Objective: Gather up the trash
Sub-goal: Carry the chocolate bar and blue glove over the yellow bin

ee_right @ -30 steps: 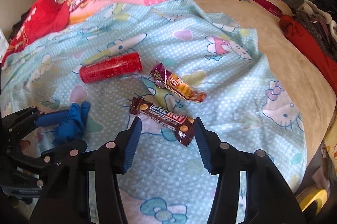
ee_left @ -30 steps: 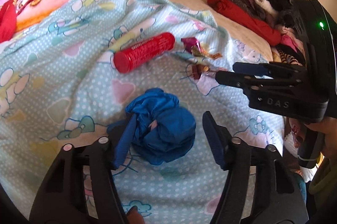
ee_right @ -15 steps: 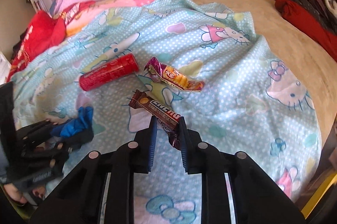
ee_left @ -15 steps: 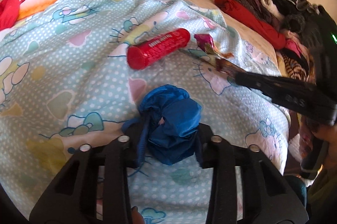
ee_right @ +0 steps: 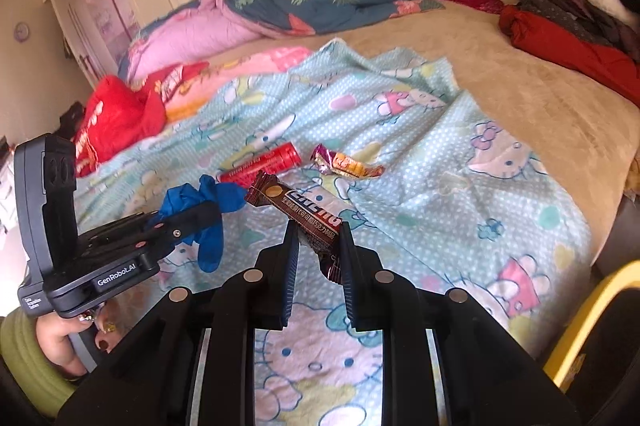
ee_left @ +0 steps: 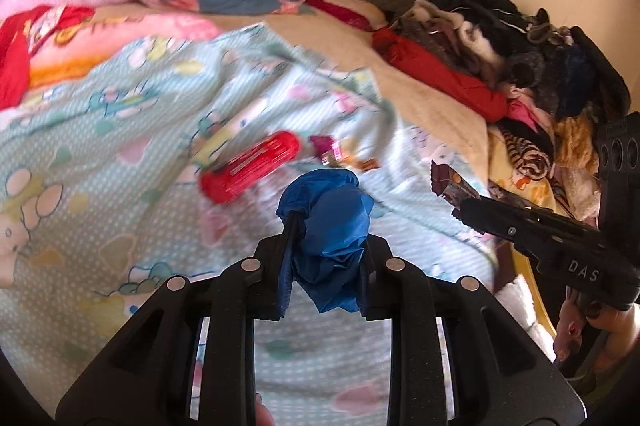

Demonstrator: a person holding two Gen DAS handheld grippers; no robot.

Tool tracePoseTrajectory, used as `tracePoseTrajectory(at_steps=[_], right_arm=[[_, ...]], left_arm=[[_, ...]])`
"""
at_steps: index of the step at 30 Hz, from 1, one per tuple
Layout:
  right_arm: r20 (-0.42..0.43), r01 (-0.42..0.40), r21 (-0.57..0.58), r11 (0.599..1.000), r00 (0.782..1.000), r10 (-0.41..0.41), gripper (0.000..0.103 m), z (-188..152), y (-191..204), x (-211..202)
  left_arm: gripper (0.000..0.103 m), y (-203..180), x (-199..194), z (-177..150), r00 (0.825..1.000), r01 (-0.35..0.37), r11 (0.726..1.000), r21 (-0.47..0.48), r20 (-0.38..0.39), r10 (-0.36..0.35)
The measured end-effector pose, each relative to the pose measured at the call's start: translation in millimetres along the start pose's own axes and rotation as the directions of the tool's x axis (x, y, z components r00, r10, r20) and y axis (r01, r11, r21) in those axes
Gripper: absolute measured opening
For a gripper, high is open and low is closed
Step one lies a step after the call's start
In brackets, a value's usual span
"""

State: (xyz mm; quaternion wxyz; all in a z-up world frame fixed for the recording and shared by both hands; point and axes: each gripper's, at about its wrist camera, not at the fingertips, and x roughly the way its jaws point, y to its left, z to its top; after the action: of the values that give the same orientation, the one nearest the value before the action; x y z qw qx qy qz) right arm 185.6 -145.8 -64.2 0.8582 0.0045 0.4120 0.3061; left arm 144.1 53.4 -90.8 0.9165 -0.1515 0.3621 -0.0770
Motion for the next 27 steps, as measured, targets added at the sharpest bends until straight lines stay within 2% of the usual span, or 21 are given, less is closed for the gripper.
tracePoseTrajectory(at_steps=[13,27], right_arm=[[0.079,0.043,0.118,0.992,0.996,-0.052,0.019,-18,-36,-56],[0.152,0.100,0.241,0.965,0.978,-0.140,0.019,-36,-83,-115]], left_arm=[[0.018,-52,-15,10,0.998,0.053,0.994,0.097,0.038,-0.057],[0.018,-100,-23,7,0.991,0.119,0.977,0.176,0.043,-0.128]])
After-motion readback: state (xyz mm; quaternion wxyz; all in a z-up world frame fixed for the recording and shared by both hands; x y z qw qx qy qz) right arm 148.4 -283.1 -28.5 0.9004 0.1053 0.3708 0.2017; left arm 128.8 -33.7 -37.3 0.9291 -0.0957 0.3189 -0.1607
